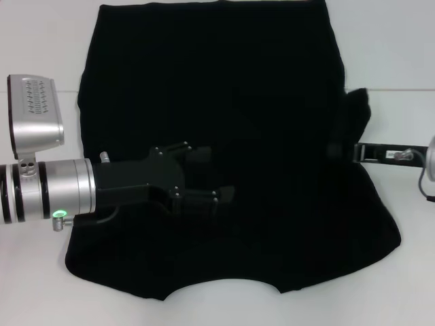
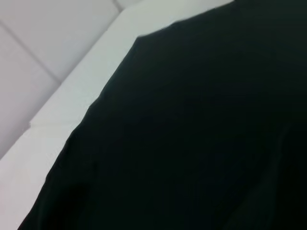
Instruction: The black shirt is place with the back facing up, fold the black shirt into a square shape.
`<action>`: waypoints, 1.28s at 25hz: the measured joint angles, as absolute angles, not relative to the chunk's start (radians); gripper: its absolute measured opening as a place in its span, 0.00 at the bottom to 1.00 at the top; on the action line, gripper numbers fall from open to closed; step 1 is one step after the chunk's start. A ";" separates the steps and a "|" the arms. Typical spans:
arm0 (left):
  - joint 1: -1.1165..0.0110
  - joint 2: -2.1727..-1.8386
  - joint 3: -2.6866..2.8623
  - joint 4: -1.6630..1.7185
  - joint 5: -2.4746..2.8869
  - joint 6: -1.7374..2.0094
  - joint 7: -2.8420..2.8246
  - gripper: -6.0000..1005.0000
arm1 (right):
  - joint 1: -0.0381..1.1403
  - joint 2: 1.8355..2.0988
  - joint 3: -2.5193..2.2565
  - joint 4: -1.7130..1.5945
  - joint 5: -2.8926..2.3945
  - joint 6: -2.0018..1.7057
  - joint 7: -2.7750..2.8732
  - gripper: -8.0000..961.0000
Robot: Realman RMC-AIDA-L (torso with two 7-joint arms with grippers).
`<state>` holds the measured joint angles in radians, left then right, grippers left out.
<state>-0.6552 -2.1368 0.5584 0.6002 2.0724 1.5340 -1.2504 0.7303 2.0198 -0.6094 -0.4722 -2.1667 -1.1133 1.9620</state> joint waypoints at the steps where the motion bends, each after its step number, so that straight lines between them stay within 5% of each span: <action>1: -0.655 -2.137 0.558 0.600 2.072 1.534 -1.251 0.94 | 0.736 2.020 -0.627 -0.473 -2.167 -1.112 1.977 0.01; 20: -0.642 -2.135 0.553 0.602 2.038 1.523 -1.295 0.94 | 0.775 2.012 -0.750 -0.515 -2.154 -1.168 2.098 0.12; 26: -0.615 -2.120 0.514 0.657 2.039 1.532 -1.432 0.94 | 0.765 2.016 -0.746 -0.512 -2.086 -1.188 2.039 0.33; 29: -0.579 -2.106 0.511 0.722 2.049 1.554 -1.547 0.94 | 0.765 2.028 -0.746 -0.507 -2.050 -1.189 1.986 0.60; 32: -0.534 -2.092 0.499 0.795 2.086 1.580 -1.648 0.94 | 0.767 2.047 -0.745 -0.506 -2.031 -1.179 1.930 0.66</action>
<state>-0.5338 -2.0923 0.4986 0.7948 2.0859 1.5797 -1.6479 0.7674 2.0468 -0.7446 -0.5062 -2.0313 -1.1785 1.9299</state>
